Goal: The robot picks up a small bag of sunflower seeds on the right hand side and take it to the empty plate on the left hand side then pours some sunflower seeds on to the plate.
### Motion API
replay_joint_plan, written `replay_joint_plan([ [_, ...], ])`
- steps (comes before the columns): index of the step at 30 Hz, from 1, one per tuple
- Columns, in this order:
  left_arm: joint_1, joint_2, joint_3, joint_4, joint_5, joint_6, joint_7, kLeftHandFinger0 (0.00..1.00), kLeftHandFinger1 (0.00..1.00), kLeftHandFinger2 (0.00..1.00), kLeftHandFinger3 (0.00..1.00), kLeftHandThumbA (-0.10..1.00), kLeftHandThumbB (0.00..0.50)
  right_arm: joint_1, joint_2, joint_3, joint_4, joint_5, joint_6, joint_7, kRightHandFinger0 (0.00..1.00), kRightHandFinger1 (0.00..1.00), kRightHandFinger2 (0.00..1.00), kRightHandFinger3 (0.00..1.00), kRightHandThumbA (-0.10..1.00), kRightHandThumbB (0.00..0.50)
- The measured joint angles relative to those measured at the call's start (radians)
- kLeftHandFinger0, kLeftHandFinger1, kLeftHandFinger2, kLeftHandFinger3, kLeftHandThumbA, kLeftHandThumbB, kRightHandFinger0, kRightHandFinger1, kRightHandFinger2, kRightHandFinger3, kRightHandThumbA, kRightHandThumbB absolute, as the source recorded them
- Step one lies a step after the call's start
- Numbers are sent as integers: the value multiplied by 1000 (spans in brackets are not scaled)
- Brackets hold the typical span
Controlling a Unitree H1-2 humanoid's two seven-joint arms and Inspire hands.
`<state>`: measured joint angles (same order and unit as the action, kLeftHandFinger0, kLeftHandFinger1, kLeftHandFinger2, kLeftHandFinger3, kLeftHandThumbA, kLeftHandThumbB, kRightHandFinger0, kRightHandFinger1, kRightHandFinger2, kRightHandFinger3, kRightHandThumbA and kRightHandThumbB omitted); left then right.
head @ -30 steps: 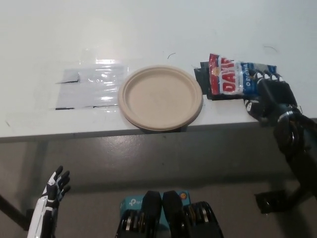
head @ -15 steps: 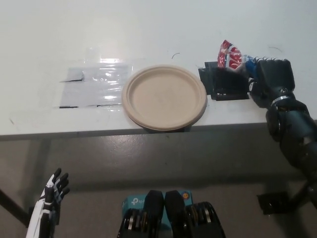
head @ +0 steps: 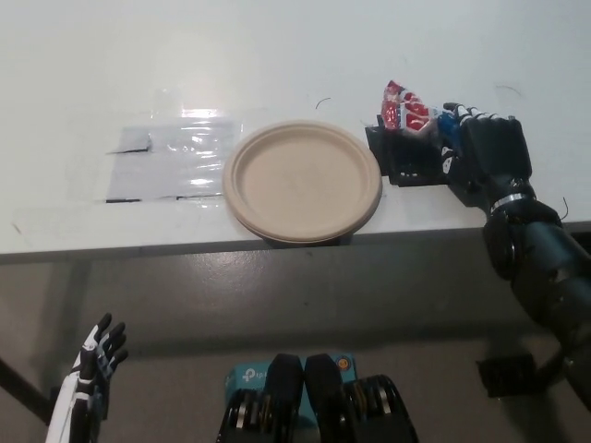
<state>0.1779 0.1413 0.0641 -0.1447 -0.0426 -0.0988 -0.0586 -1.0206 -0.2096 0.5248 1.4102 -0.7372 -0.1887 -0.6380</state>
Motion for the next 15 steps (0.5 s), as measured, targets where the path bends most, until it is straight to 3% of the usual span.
replay_joint_plan([
  [2,0,0,0,0,0,0,0,1000,1000,1000,1000,1000,88,2,0,1,0,3,-20,-15,0,173,727,756,-100,213],
  [3,0,0,0,0,0,0,0,1000,1000,1000,1000,1000,88,3,0,3,0,3,-29,-21,0,192,745,756,-100,180],
  [11,0,0,4,-4,0,0,-2,963,1000,1000,1000,1000,99,9,1,30,-1,1,-89,-83,0,206,755,649,-100,132],
  [15,0,0,6,-4,0,0,-2,944,1000,1000,1000,1000,99,9,1,44,-1,-4,-106,-101,0,227,778,633,-100,176],
])
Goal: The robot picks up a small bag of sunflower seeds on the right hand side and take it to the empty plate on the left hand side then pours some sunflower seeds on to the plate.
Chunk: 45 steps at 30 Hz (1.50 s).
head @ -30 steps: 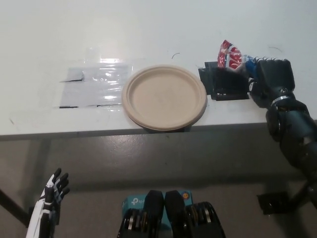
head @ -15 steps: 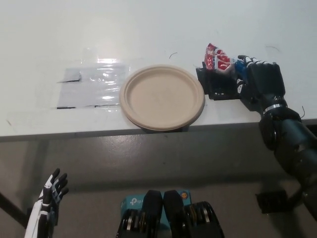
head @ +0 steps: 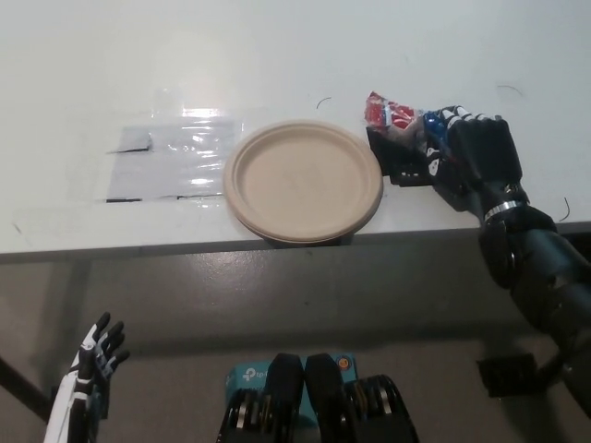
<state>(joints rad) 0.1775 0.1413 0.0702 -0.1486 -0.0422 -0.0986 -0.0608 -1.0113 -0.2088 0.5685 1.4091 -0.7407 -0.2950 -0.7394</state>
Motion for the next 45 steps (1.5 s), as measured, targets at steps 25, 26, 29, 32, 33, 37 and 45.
replay_joint_plan([
  [25,-8,0,20,0,0,0,0,879,920,978,1000,1000,112,-73,-38,147,-94,-104,-68,-112,0,179,741,534,-100,182],
  [26,-8,0,20,0,0,0,0,878,918,978,1000,1000,109,-74,-40,156,-102,-112,-69,-114,0,206,773,563,-100,183],
  [29,-8,0,21,0,0,0,0,867,906,970,1000,1000,95,-77,-44,172,-112,-129,-71,-120,0,212,784,567,-100,190],
  [32,-8,0,22,0,0,0,0,867,904,965,1000,1000,88,-82,-47,197,-116,-151,-71,-126,0,163,729,546,-100,206],
  [33,-9,0,22,0,0,0,-1,868,904,963,1000,1000,87,-84,-48,210,-118,-161,-71,-128,0,159,734,550,-100,219],
  [37,-12,0,23,0,0,0,-2,869,898,951,1000,1000,77,-86,-55,242,-124,-191,-70,-130,0,142,693,475,-100,239],
  [45,-21,0,28,0,0,0,-3,875,888,943,1000,1000,72,-86,-82,291,-124,-246,-58,-129,0,1,527,279,-100,305],
])
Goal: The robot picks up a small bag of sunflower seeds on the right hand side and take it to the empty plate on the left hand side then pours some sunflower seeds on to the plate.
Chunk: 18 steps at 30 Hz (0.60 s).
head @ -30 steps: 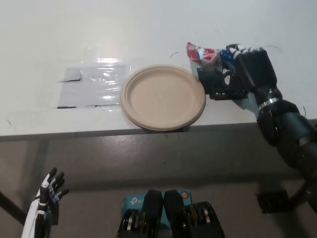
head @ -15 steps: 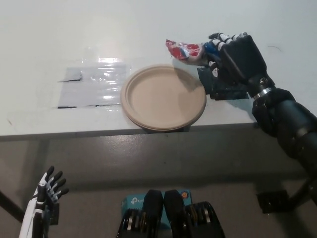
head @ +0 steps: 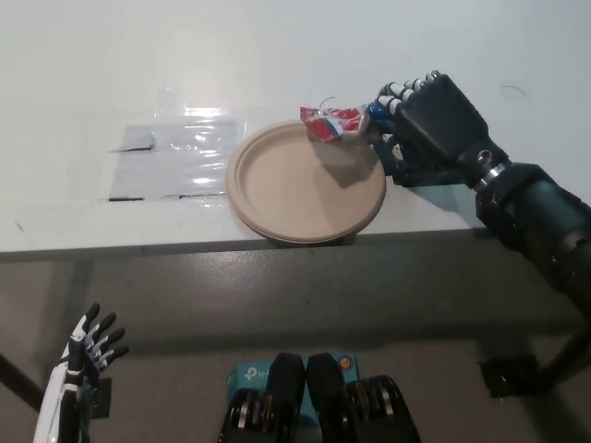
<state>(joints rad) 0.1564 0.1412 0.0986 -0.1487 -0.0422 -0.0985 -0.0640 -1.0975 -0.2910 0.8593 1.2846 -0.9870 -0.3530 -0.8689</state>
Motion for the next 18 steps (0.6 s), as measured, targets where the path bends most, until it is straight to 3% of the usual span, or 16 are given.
replay_joint_plan([
  [2,0,0,0,0,0,0,0,875,889,946,1000,1000,81,0,-7,8,0,-14,4,0,0,0,455,188,-100,309],
  [4,0,0,1,0,0,0,0,871,889,950,1000,1000,94,0,-12,15,0,-22,7,0,0,0,442,176,-100,278],
  [7,0,0,1,0,1,0,0,863,886,950,1000,1000,100,0,-20,29,0,-36,15,2,0,0,404,146,-100,271],
  [12,0,0,2,0,1,0,0,862,883,946,1000,1000,103,-1,-32,47,1,-62,25,2,0,0,212,79,-100,296],
  [13,0,0,2,0,1,0,0,861,880,943,1000,1000,99,-2,-34,54,1,-69,28,1,0,0,223,87,-100,267],
  [17,-1,0,2,0,1,0,0,860,874,935,1000,1000,91,-9,-38,85,3,-98,44,-4,0,0,211,61,-100,269],
  [18,-1,0,2,0,1,0,0,860,872,933,1000,1000,91,-11,-38,92,3,-104,47,-6,0,0,268,52,-100,271],
])
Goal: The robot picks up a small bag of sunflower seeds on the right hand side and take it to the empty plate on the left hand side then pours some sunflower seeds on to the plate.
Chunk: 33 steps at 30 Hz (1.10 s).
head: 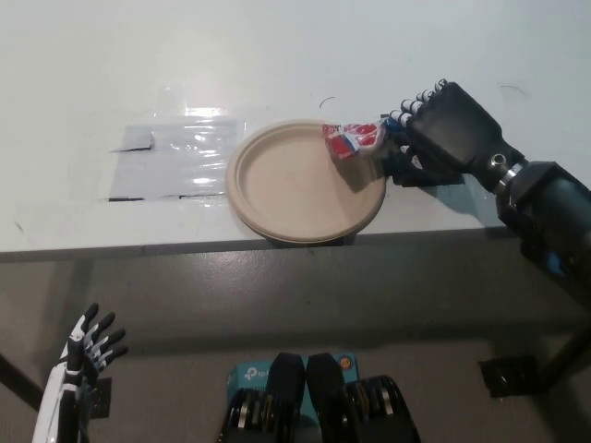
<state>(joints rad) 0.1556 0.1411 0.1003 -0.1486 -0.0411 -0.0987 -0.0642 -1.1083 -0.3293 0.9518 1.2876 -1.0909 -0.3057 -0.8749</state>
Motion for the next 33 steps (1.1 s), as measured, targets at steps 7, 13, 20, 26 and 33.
replay_joint_plan([
  [7,-1,0,0,0,0,0,0,856,866,926,1000,1000,96,-20,-1,33,0,-40,12,-10,0,0,449,66,-100,270],
  [13,-2,0,0,-4,3,1,0,848,865,927,1000,1000,92,-44,-5,67,-1,-81,27,-36,0,0,492,31,-100,286],
  [20,-7,3,-1,-4,5,1,-1,835,856,924,1000,1000,102,-90,-20,95,-15,-128,53,-66,0,0,497,16,-100,296],
  [26,-13,10,-1,-4,6,1,-3,814,838,909,1000,1000,99,-113,-27,122,-28,-162,60,-91,0,0,477,37,-100,298],
  [33,-16,11,-1,-4,9,0,-3,802,824,901,1000,1000,79,-114,-34,152,-38,-201,67,-112,0,0,470,16,-100,305],
])
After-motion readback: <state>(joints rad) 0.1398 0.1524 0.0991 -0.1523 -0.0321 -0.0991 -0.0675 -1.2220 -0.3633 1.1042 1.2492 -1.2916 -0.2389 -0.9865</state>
